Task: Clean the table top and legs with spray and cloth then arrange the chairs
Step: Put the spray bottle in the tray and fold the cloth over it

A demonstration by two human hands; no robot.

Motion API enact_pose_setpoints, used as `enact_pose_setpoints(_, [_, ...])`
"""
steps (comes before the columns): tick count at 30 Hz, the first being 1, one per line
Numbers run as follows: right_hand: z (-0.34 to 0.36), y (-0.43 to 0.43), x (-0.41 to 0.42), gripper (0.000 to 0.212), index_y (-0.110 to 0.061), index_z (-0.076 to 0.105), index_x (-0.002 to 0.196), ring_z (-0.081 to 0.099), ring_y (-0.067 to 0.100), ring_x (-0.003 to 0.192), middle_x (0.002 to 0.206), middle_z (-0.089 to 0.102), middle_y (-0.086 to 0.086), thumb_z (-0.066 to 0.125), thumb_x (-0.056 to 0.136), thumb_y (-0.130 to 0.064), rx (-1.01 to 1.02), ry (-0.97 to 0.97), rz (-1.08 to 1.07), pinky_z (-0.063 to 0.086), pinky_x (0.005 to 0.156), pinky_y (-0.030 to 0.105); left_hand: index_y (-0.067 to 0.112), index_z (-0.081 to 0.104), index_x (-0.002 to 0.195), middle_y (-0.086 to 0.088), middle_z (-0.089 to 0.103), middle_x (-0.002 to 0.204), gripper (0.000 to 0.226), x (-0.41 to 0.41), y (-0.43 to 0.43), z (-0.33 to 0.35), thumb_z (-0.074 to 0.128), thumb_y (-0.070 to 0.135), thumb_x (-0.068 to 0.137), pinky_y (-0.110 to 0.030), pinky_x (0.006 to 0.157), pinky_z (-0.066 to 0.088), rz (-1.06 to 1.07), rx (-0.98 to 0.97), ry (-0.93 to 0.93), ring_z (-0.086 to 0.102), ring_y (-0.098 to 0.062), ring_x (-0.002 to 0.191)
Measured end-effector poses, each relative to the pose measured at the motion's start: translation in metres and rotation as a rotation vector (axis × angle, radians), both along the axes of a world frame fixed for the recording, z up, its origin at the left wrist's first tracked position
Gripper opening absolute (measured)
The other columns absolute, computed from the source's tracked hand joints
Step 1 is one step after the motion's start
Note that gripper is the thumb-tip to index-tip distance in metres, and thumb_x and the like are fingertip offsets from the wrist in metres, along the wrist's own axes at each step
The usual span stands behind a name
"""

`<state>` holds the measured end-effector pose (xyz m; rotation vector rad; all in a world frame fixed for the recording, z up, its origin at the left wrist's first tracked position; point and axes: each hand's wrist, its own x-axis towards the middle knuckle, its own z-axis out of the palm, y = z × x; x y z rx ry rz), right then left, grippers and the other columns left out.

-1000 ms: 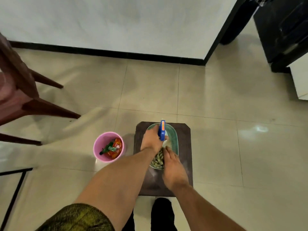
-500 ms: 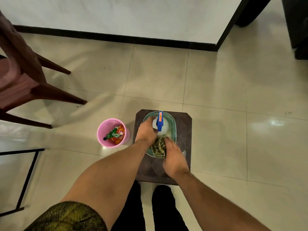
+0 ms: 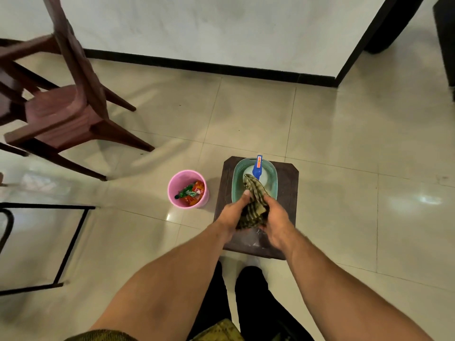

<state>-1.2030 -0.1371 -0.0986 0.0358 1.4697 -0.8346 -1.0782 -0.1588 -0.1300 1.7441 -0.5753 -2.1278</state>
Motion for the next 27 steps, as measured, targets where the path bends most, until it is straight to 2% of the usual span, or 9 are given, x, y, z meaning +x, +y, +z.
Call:
enact_pose_setpoints(3, [-0.002,0.011,0.008,0.027,-0.013,0.070,0.111,0.068,0.019,0.095,0.101,0.075,0.006,0.053,0.100,-0.031,0.011,0.084,0.017,0.050,0.072,0.029,0.003,0.065,0.127,-0.011,0.075,0.115,0.090,0.009,0.009,0.009,0.085,0.065,0.064,-0.040,0.098,0.057,-0.033,-0.051,0.061,0.073,-0.026,0.108])
enact_pose_setpoints(8, [0.004,0.030,0.011,0.024,-0.014,0.068,0.101,0.067,0.020,0.083,0.091,0.073,0.006,0.048,0.100,-0.027,0.027,0.080,-0.105,0.049,0.066,0.031,0.014,0.055,0.139,-0.007,0.066,0.125,0.061,0.025,0.018,0.025,0.080,0.031,0.086,-0.017,0.082,0.055,-0.354,-0.276,-0.217,0.065,-0.014,0.100])
enact_pose_setpoints(11, [0.005,0.042,0.012,0.023,-0.017,0.069,0.089,0.067,0.019,0.084,0.085,0.073,0.005,0.050,0.098,-0.026,-0.001,0.179,0.049,0.054,0.078,0.036,0.014,0.061,0.132,0.003,0.066,0.107,0.045,0.028,0.022,0.031,0.074,0.032,0.092,-0.004,0.063,0.049,-0.327,-0.290,-0.217,0.062,0.000,0.084])
enact_pose_setpoints(13, [0.004,0.047,0.012,0.023,-0.019,0.072,0.090,0.068,0.019,0.094,0.094,0.074,0.004,0.054,0.095,-0.032,-0.042,0.267,0.197,0.054,0.091,0.040,0.014,0.064,0.126,0.007,0.069,0.101,0.044,0.026,0.024,0.037,0.077,0.035,0.089,-0.013,0.074,0.056,-0.315,-0.271,-0.200,0.067,-0.004,0.088])
enact_pose_setpoints(16, [0.006,0.048,0.016,0.021,-0.020,0.072,0.101,0.065,0.015,0.097,0.104,0.072,0.002,0.053,0.097,-0.031,-0.100,0.352,0.310,0.050,0.089,0.034,0.007,0.068,0.120,-0.008,0.074,0.111,0.037,0.022,0.026,0.038,0.075,0.029,0.091,-0.036,0.096,0.057,-0.330,-0.291,-0.289,0.071,-0.021,0.102])
enact_pose_setpoints(19, [0.009,0.050,0.017,0.033,-0.017,0.071,0.110,0.065,0.020,0.103,0.106,0.071,0.004,0.054,0.093,-0.038,-0.122,0.376,0.296,0.051,0.096,0.038,-0.001,0.071,0.112,-0.011,0.072,0.103,0.022,0.020,0.024,0.042,0.062,0.013,0.099,-0.028,0.086,0.054,-0.263,-0.271,-0.353,0.067,-0.020,0.092])
enact_pose_setpoints(21, [0.004,0.052,0.014,0.039,-0.021,0.073,0.100,0.067,0.022,0.102,0.102,0.074,0.001,0.054,0.081,-0.048,-0.158,0.443,0.211,0.052,0.098,0.045,0.000,0.071,0.105,-0.010,0.069,0.094,0.018,0.023,0.022,0.046,0.056,0.008,0.099,-0.028,0.080,0.052,-0.249,-0.276,-0.394,0.064,-0.019,0.084])
enact_pose_setpoints(24, [0.009,0.048,0.004,0.024,-0.018,0.073,0.094,0.067,0.030,0.102,0.099,0.073,0.003,0.053,0.091,-0.032,-0.194,0.547,-0.008,0.052,0.095,0.043,0.001,0.071,0.103,-0.006,0.067,0.087,0.021,0.036,0.018,0.050,0.050,0.006,0.099,-0.032,0.081,0.055,-0.247,-0.345,-0.466,0.063,-0.022,0.088])
enact_pose_setpoints(27, [0.017,0.043,-0.010,0.028,-0.002,0.069,0.108,0.064,0.035,0.104,0.106,0.069,0.015,0.048,0.101,-0.020,-0.190,0.674,0.025,0.048,0.090,0.039,0.002,0.071,0.110,-0.005,0.066,0.086,0.024,0.050,0.015,0.053,0.049,0.003,0.099,-0.034,0.084,0.056,-0.305,-0.434,-0.561,0.065,-0.028,0.096])
